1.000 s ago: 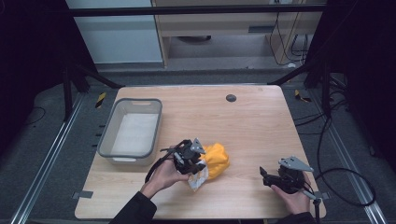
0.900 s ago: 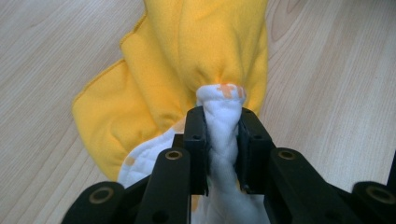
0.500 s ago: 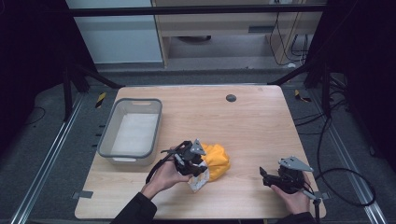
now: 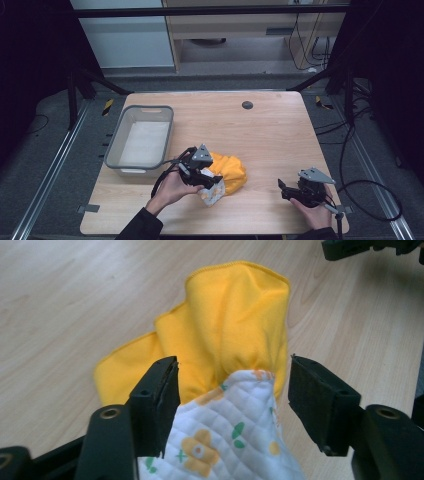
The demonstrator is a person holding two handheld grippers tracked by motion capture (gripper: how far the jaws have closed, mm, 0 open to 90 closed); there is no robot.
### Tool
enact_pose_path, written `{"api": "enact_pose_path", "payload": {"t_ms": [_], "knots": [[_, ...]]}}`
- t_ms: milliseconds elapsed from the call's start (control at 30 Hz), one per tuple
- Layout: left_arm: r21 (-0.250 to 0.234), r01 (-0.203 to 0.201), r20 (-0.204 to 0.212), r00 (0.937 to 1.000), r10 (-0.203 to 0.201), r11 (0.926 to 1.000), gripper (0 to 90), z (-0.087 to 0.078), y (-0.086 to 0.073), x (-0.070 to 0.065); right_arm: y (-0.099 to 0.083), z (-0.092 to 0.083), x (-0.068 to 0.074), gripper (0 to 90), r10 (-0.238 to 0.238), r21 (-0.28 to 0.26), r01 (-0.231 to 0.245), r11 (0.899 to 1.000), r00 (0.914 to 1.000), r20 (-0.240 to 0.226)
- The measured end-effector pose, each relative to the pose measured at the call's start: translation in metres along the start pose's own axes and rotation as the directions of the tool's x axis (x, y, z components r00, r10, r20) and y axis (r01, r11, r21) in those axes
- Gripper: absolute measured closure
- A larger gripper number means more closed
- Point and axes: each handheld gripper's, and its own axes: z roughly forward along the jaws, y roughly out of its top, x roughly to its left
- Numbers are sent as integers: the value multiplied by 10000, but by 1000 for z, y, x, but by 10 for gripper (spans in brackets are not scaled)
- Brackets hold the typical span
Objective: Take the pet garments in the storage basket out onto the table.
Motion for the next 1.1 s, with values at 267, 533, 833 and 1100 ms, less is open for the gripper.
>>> {"api": "enact_pose_path", "payload": {"t_ms": [267,533,833,1100], "knots": [[-753,237,-573,9980,-281,9969,285,-17,-10,2,0,0,0,104,5,11,-5,10000,10000,14],[-1421,548,-1210,9900,-722,9883,276,-39,-30,7,0,0,0,101,-23,15,23,10000,10000,31],[-2159,957,-1799,9743,-1359,9717,269,-60,-57,12,-1,1,1,94,16,95,-16,10000,10000,8],[-2497,1362,-2078,9595,-1904,9587,266,-74,-83,15,-1,1,0,87,-15,114,15,9999,10000,19]]}}
